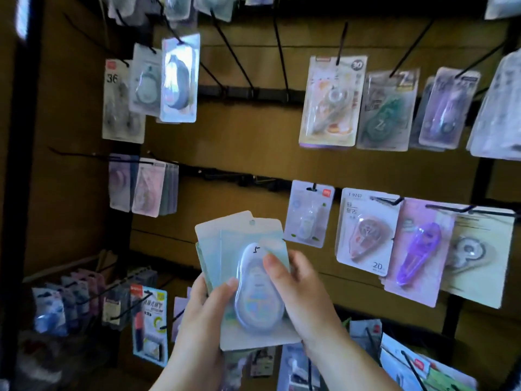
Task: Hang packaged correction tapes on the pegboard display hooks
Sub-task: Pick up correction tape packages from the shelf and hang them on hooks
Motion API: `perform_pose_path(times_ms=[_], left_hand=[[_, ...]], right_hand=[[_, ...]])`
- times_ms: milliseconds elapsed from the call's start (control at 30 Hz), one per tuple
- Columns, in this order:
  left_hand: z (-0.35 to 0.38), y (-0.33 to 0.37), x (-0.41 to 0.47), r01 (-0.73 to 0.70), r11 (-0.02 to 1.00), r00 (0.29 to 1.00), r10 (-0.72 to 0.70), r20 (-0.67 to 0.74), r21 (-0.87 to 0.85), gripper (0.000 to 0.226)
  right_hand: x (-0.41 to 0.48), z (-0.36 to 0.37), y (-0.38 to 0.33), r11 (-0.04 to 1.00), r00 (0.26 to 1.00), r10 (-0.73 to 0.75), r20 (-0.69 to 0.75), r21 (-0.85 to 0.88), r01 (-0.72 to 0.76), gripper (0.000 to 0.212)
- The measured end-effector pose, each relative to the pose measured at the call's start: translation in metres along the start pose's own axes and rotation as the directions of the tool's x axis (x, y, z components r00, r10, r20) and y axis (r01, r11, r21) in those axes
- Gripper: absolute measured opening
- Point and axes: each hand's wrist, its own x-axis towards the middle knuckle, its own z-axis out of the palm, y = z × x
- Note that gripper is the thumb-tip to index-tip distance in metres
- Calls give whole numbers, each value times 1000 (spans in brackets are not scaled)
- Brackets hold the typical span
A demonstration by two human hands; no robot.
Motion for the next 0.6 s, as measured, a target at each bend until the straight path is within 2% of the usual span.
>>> perform_pose_path(times_ms=[100,200,267,400,500,600], left_hand=[[2,7,8,-37,999,999,37,1,35,42],[4,11,12,-52,998,999,52,10,23,51],[10,18,11,-62,998,998,62,-8,14,53],[10,20,20,-46,999,998,45,-38,-10,28],[7,18,27,-14,1000,998,12,-55,-26,38],[4,15,32,-13,1000,992,11,-126,-12,36]], right_hand=[[0,1,-9,998,998,-6,65,-55,10,57],[2,0,-6,988,999,5,44,-155,2,66],[6,-3,-4,989,1000,18,4,-148,-17,64],[14,-7,-8,999,1000,10,-27,-41,-11,55],[22,-12,-11,999,999,24,-40,31,-23,51],[28,-16,-6,1000,997,-10,-79,15,11,29]])
